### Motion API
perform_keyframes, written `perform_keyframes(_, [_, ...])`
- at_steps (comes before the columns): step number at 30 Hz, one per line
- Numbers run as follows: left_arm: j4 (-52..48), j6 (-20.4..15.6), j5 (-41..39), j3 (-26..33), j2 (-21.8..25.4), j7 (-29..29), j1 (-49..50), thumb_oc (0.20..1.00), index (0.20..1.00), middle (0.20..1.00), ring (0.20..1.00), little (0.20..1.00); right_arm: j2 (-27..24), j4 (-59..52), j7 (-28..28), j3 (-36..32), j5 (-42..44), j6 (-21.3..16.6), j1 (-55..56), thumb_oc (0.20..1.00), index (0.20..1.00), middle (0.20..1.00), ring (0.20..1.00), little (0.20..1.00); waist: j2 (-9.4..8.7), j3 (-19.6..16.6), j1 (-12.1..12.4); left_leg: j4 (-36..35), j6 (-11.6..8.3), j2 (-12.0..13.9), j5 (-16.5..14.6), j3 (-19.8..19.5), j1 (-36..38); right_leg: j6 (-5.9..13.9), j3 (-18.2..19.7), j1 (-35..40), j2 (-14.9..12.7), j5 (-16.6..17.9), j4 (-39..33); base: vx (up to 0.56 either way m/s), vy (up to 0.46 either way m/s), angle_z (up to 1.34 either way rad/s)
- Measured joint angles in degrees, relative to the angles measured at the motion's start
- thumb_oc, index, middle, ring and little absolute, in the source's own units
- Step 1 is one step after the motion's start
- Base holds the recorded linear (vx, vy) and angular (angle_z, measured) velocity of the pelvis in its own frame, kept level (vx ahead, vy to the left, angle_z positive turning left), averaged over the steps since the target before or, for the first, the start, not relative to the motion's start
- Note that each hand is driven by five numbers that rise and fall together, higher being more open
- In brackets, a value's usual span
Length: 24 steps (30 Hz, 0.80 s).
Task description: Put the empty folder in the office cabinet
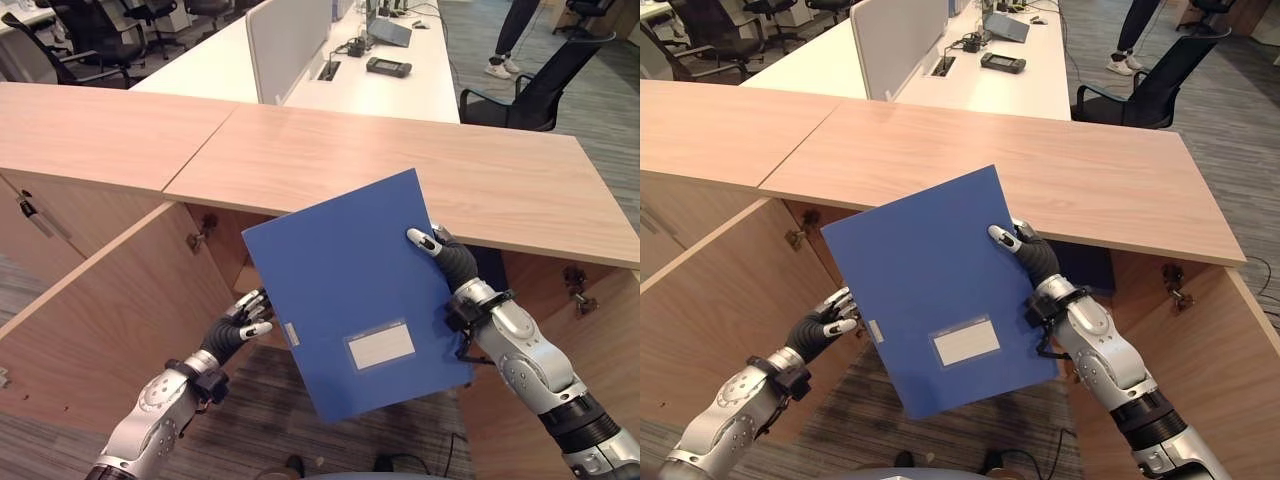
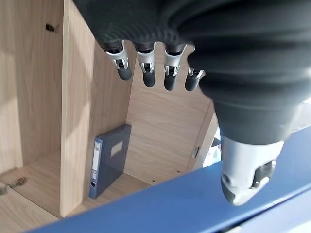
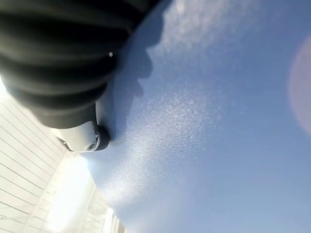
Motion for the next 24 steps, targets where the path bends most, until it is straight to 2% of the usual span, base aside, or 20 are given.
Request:
perform_keyframes(16, [0.01,1.76,-0.12,-1.51,-2.11,0.58,-0.04,1.000,1.000,1.000,1.000,1.000,4.92,2.49,-1.86,-0.05,-1.31,1.13,-0.01,0.200,0.200,0.200,0.200,0.200,0.23,0.16,0.06,-0.06,0.00,-0.02,0.00,-0.08,-0.08,-0.01,-0.07,-0.02,-0.02,-0.01,-0.02,0.00,0.000,0.00])
perform_keyframes(24, [-3.35,3.53,-0.05,-3.90,-1.64,0.13,-1.62,1.000,1.000,1.000,1.000,1.000,6.60,8.70,-1.88,0.04,-3.33,2.24,-0.02,0.200,0.200,0.200,0.200,0.200,0.33,0.23,0.22,-0.08,0.00,-0.04,0.00,-0.23,-0.19,-0.01,-0.24,-0.01,-0.05,-0.02,-0.02,0.00,0.000,0.00])
